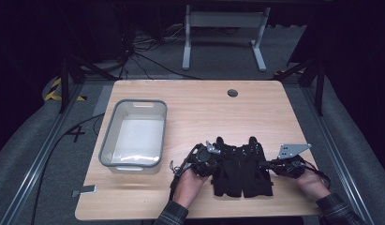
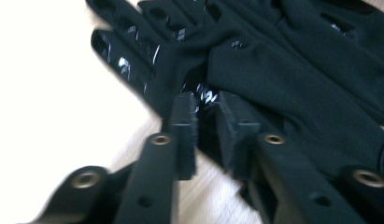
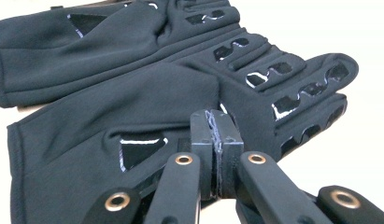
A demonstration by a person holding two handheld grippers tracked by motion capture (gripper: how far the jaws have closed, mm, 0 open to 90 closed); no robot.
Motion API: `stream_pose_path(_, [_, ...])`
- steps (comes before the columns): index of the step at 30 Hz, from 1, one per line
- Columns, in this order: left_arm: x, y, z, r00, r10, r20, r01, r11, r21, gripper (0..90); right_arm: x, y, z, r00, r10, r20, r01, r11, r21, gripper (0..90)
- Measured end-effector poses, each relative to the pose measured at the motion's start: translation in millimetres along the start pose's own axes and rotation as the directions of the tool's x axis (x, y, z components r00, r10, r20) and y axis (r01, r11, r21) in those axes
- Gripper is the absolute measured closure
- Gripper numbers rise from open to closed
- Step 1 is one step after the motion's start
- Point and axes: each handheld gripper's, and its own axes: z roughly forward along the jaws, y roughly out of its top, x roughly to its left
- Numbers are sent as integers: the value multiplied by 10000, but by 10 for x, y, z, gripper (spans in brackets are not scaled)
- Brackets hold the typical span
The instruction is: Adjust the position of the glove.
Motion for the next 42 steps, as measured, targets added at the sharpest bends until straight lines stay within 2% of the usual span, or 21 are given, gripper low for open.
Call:
stream_pose_path(5, [30, -37, 39, 9987, -500, -135, 499, 9987, -77, 579, 27, -67, -26, 9998, -127, 138, 123, 9996, 262, 896])
stream_pose_path(8, [42, -34, 103, 9979, -632, -148, 631, 9980, -79, 544, 32, -79, -13, 9996, -214, 182, 207, 9991, 367, 896])
stream_pose_path(11, [30, -28, 136, 9983, -527, -261, 527, 9986, -16, 525, 34, -80, -7, 9995, -238, 206, 230, 9991, 370, 896])
stream_pose_path(12, [4, -15, 149, 9983, -321, -485, 323, 9995, 41, 511, 35, -82, -7, 9995, -235, 205, 228, 9991, 370, 896])
stream_pose_path(16, [-42, -11, 162, 9972, -167, -735, 175, 9998, 95, 514, 38, -84, -6, 9994, -262, 211, 254, 9990, 379, 897])
stream_pose_path(20, [-63, 0, 167, 9979, -63, -647, 72, 9999, 141, 607, 35, -85, -5, 9995, -257, 191, 249, 9990, 375, 896])
stream_pose_path(21, [-65, 4, 167, 9983, -35, -579, 46, 9998, 184, 607, 35, -85, -5, 9995, -259, 191, 251, 9990, 376, 896])
stream_pose_path(23, [-71, 11, 171, 9986, -166, -500, 175, 9997, 195, 662, 37, -86, -4, 9994, -271, 200, 263, 9989, 378, 897])
stream_pose_path(28, [-76, 25, 178, 9993, -155, -355, 164, 9995, 265, 803, 35, -87, -3, 9995, -265, 182, 258, 9990, 376, 897])
stream_pose_path(31, [-87, 46, 183, 9995, -183, -272, 193, 9991, 379, 851, 35, -88, -3, 9994, -276, 188, 269, 9989, 374, 897])
stream_pose_path(33, [-92, 53, 183, 9994, -169, -295, 180, 9991, 388, 860, 36, -88, -2, 9994, -287, 193, 280, 9989, 370, 897])
stream_pose_path(36, [-43, 50, 144, 9989, -452, 97, 450, 9987, 245, 863, 36, -87, -3, 9994, -299, 187, 292, 9988, 388, 898])
stream_pose_path(37, [-43, 50, 144, 9989, -452, 97, 450, 9987, 245, 863, 36, -87, -3, 9994, -299, 187, 292, 9988, 388, 898])
stream_pose_path(42, [15, 74, -18, 9965, -679, 480, 700, 9966, -434, 863, 30, -75, 11, 9997, -233, 102, 230, 9991, 362, 899])
